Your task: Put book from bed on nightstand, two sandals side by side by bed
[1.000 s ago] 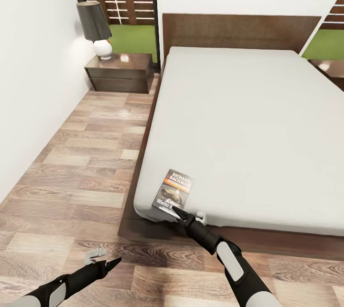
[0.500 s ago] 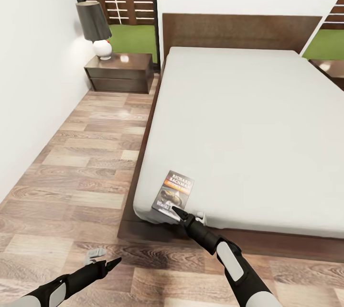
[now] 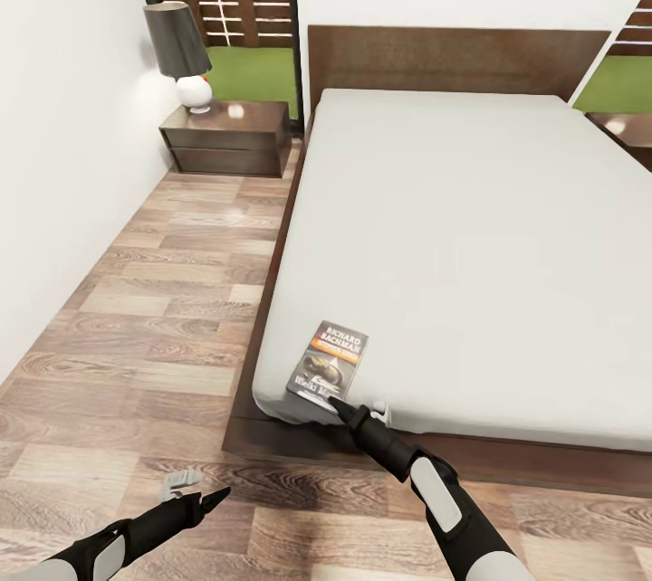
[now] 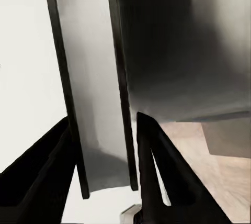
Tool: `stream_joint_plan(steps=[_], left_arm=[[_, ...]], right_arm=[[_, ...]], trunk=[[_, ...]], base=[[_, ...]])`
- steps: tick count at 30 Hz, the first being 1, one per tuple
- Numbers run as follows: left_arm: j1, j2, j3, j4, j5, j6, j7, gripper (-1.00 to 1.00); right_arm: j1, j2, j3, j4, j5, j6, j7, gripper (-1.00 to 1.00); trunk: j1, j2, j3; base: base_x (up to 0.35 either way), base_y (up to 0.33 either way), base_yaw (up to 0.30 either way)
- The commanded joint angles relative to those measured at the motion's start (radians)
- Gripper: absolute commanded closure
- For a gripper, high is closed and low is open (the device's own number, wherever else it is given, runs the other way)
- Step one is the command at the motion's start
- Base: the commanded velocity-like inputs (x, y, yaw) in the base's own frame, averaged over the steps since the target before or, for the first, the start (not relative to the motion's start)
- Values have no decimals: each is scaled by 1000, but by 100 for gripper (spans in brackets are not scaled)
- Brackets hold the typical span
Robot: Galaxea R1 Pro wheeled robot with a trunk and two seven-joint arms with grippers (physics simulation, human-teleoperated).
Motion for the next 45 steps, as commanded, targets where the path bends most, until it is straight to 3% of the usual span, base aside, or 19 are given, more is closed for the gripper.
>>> stream_joint_plan(steps=[1,13,38,40,42,43,44,45], left_arm=[[0,0,6,1,-11,-8,-1,-100],[0,0,6,1,-12,-7,-2,-100],[0,0,5,1,-12,-7,-3,-100],[0,0,5,1,-12,-7,-4,-100],[0,0,4,0,-12,-7,-4,-100],[0,0,4,0,-12,-7,-4,-100],[0,0,4,0,-12,-7,-4,-100],[0,0,4,0,-12,-7,-4,-100]], right_arm=[[0,0,-1,0,-10,9,-2,100],[0,0,-1,0,-10,10,-2,100],[0,0,9,-6,-10,12,-2,100],[0,0,40,-37,-2,23,0,100],[0,0,160,-119,-2,29,-1,100],[0,0,189,-134,-1,32,-1,100],[0,0,285,-184,-1,66,-2,100],[0,0,316,-207,-1,97,-3,100]], trunk=[[0,0,-1],[0,0,-1],[-96,175,78],[-104,189,84],[-111,203,90],[-115,210,93],[-119,217,97],[-123,224,100]], base=[[0,0,0],[0,0,0],[0,0,0],[0,0,0],[0,0,0],[0,0,0],[0,0,0],[0,0,0]])
